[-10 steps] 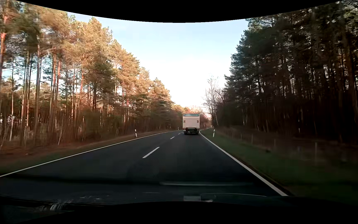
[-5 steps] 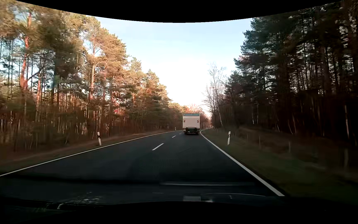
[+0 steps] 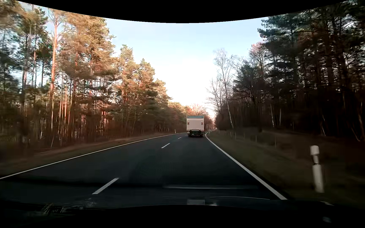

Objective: Follow the waypoints while adhering to traffic rules and regulations

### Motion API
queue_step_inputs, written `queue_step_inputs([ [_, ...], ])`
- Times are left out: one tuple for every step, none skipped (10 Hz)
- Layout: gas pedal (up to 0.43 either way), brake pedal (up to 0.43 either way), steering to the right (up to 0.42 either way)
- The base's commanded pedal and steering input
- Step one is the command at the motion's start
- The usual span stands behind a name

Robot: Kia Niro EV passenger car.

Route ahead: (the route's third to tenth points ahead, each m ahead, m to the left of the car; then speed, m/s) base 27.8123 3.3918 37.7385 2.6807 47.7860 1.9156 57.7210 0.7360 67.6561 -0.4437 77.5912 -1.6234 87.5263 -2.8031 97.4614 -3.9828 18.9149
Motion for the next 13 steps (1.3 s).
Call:
queue_step_inputs([
  [0.13, 0.0, 0.002],
  [0.13, 0.0, 0.002],
  [0.13, 0.0, 0.002],
  [0.13, 0.0, 0.002],
  [0.13, 0.0, 0.002],
  [0.13, 0.0, 0.002],
  [0.13, 0.0, 0.002],
  [0.13, 0.0, 0.003],
  [0.13, 0.0, 0.004],
  [0.13, 0.0, 0.005],
  [0.13, 0.0, 0.006],
  [0.13, 0.0, 0.006],
  [0.13, 0.0, 0.007],
])
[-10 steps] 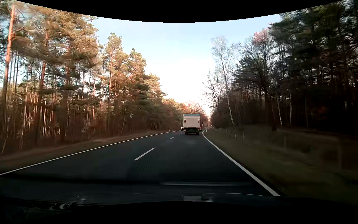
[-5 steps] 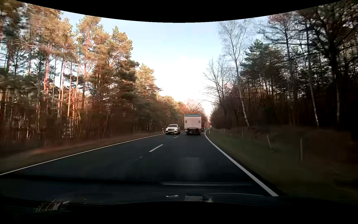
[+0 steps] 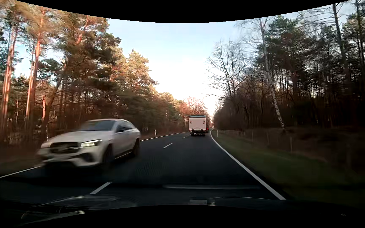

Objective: Follow the waypoints while adhering to traffic rules and regulations

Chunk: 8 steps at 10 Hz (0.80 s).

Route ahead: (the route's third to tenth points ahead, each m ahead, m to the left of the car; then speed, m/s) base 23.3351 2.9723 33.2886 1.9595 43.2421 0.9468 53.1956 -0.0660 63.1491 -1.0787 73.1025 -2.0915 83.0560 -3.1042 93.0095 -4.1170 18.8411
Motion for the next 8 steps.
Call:
queue_step_inputs([
  [0.13, 0.0, 0.008],
  [0.13, 0.0, 0.008],
  [0.13, 0.0, 0.009],
  [0.13, 0.0, 0.009],
  [0.13, 0.0, 0.009],
  [0.13, 0.0, 0.009],
  [0.13, 0.0, 0.009],
  [0.13, 0.0, 0.009],
])
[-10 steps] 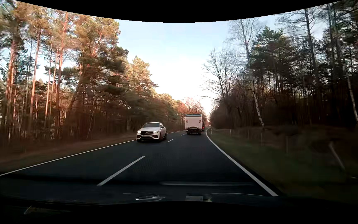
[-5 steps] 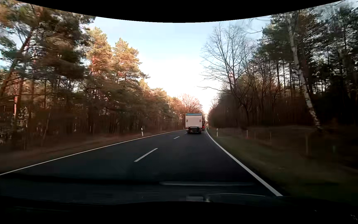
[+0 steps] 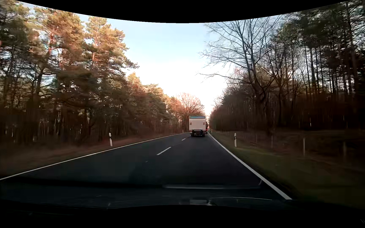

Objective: Follow the waypoints while adhering to traffic rules and regulations

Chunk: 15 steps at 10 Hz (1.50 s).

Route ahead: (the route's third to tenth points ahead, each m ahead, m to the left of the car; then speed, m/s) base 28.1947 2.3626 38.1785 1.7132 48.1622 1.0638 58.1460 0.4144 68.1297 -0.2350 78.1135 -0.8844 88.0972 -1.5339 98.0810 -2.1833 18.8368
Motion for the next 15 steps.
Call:
queue_step_inputs([
  [0.13, 0.0, 0.009],
  [0.13, 0.0, 0.009],
  [0.13, 0.0, 0.009],
  [0.13, 0.0, 0.009],
  [0.13, 0.0, 0.009],
  [0.13, 0.0, 0.009],
  [0.13, 0.0, 0.009],
  [0.13, 0.0, 0.009],
  [0.13, 0.0, 0.009],
  [0.13, 0.0, 0.008],
  [0.13, 0.0, 0.008],
  [0.13, 0.0, 0.008],
  [0.13, 0.0, 0.008],
  [0.13, 0.0, 0.007],
  [0.13, 0.0, 0.006],
])
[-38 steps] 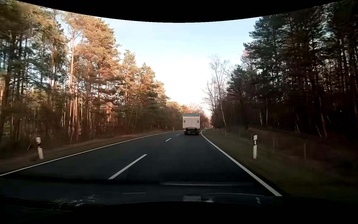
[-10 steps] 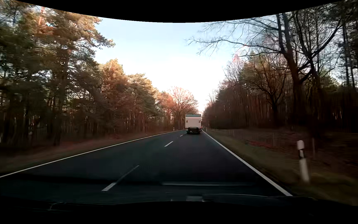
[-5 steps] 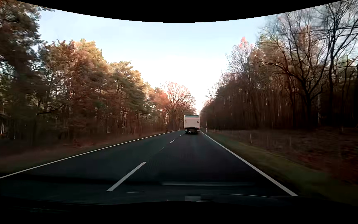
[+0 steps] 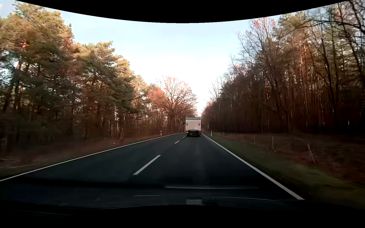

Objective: Follow the waypoints while adhering to traffic rules and regulations

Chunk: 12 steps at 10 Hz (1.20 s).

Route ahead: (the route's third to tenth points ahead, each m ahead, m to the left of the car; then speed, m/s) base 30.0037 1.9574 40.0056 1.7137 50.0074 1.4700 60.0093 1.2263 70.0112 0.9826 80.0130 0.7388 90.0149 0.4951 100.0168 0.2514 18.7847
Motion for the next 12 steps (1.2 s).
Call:
queue_step_inputs([
  [0.13, 0.0, 0.007],
  [0.138, 0.0, 0.006],
  [0.138, 0.0, 0.006],
  [0.138, 0.0, 0.006],
  [0.138, 0.0, 0.005],
  [0.138, 0.0, 0.005],
  [0.138, 0.0, 0.005],
  [0.138, 0.0, 0.004],
  [0.138, 0.0, 0.003],
  [0.138, 0.0, 0.002],
  [0.138, 0.0, 0.001],
  [0.138, 0.0, 0.0],
])
